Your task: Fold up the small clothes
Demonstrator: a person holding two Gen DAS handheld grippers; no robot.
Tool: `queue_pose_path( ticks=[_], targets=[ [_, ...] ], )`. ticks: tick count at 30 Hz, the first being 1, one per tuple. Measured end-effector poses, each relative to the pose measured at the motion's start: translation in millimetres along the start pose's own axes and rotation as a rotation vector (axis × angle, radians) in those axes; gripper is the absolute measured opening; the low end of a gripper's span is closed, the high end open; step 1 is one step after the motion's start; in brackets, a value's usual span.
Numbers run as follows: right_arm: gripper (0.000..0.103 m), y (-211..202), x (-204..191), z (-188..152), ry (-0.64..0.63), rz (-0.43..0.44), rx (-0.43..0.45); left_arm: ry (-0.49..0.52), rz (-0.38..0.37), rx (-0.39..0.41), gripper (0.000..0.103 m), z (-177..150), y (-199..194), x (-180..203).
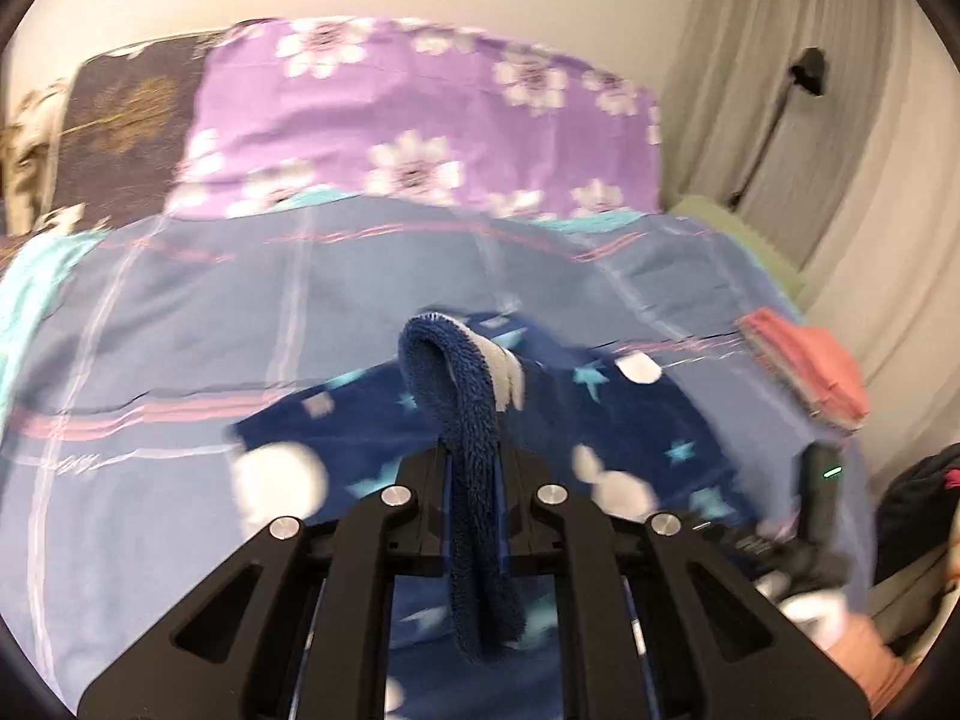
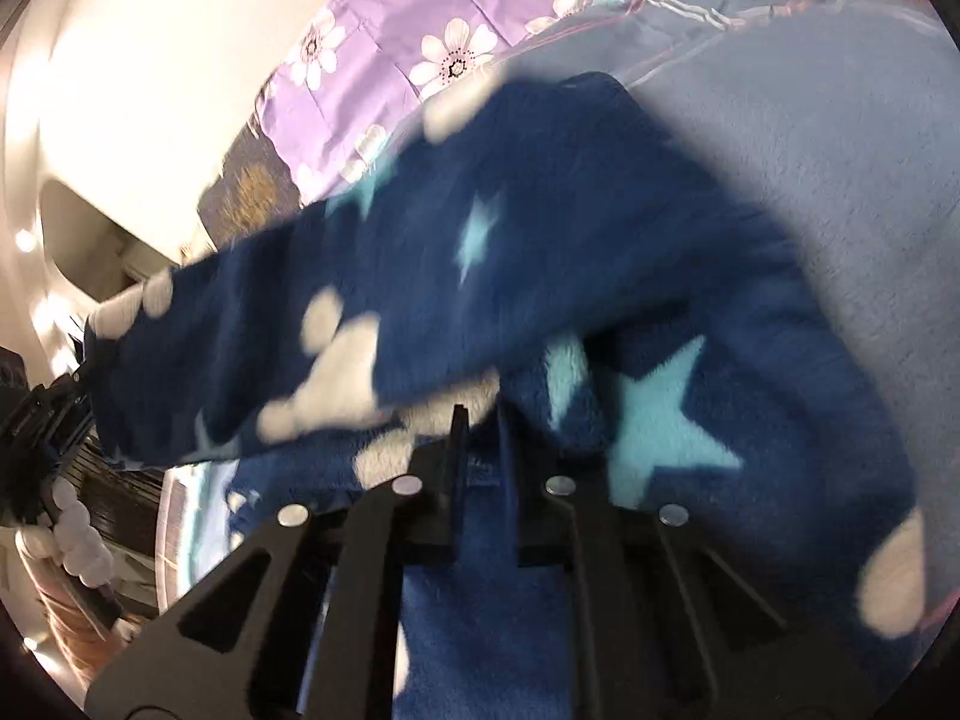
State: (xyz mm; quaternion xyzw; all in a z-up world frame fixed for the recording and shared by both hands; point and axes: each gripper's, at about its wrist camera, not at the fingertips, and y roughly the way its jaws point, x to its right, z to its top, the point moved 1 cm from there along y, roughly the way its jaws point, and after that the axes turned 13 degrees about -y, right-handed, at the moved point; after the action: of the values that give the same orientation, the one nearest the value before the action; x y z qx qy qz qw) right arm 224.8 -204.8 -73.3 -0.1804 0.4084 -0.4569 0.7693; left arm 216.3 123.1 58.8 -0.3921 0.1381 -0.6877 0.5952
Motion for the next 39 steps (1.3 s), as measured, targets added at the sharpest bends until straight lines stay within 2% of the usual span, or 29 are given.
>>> queue_pose_path(
  ticks=[4, 8, 11, 12, 16, 18, 20, 21, 22, 23, 24, 25, 27, 30, 32, 34, 37, 39],
  targets=[
    [0.027, -10, -18, -4, -0.1, -0.062, -0.043, -0.101, 0.074, -0.052, 0.01, -11, 6, -55],
    [0.03, -28, -22, -8, -0.168, -0.115, -0.048, -0.143, 0.117, -0.086, 0.013, -22, 26, -91],
    [0.03, -54, -35, 3, -0.238, -0.117, 0.02, -0.15, 0.15, -0.089, 0.019, -31, 34, -97],
    [0.03, -59, -40, 7, -0.261, -0.118, 0.043, -0.146, 0.168, -0.076, 0.02, -31, 35, -95],
    [0.03, -58, -57, 33, -0.34, -0.122, 0.107, -0.103, 0.186, 0.021, 0.037, -28, 23, -79],
    [0.03, -44, -58, 46, -0.349, -0.125, 0.114, -0.076, 0.162, 0.055, 0.037, -29, 19, -68],
    [0.03, -28, -52, 51, -0.349, -0.156, 0.094, -0.057, 0.123, 0.019, 0.039, -36, 26, -59],
    [0.03, -10, -42, 48, -0.345, -0.225, 0.026, -0.045, 0.121, -0.011, 0.04, -42, 34, -56],
    [0.025, 4, -32, 43, -0.338, -0.279, -0.036, -0.022, 0.134, -0.059, 0.045, -52, 49, -53],
    [0.023, 14, -23, 37, -0.335, -0.309, -0.08, -0.005, 0.153, -0.097, 0.046, -62, 61, -51],
    [0.022, 17, -12, 29, -0.364, -0.304, -0.062, 0.009, 0.168, -0.124, 0.046, -71, 72, -50],
    [0.022, 14, -8, 26, -0.388, -0.281, -0.036, 0.039, 0.197, -0.115, 0.048, -78, 78, -44],
    [0.022, 5, -1, 27, -0.355, -0.289, -0.037, 0.102, 0.214, -0.084, 0.052, -83, 78, -31],
    [0.022, 5, 1, 25, -0.379, -0.3, -0.048, 0.094, 0.117, -0.104, 0.054, -72, 75, -11],
    [0.022, 6, 1, 26, -0.381, -0.295, -0.053, 0.102, 0.095, -0.068, 0.054, -57, 73, 3],
    [0.022, 7, 1, 26, -0.387, -0.296, -0.05, 0.104, 0.085, -0.039, 0.059, -40, 79, 16],
    [0.022, 5, 1, 21, -0.397, -0.304, -0.036, 0.062, 0.064, -0.057, 0.061, -19, 103, 31],
    [0.022, 3, 1, 18, -0.399, -0.306, -0.025, 0.04, 0.115, -0.072, 0.061, -5, 136, 38]
  ],
)
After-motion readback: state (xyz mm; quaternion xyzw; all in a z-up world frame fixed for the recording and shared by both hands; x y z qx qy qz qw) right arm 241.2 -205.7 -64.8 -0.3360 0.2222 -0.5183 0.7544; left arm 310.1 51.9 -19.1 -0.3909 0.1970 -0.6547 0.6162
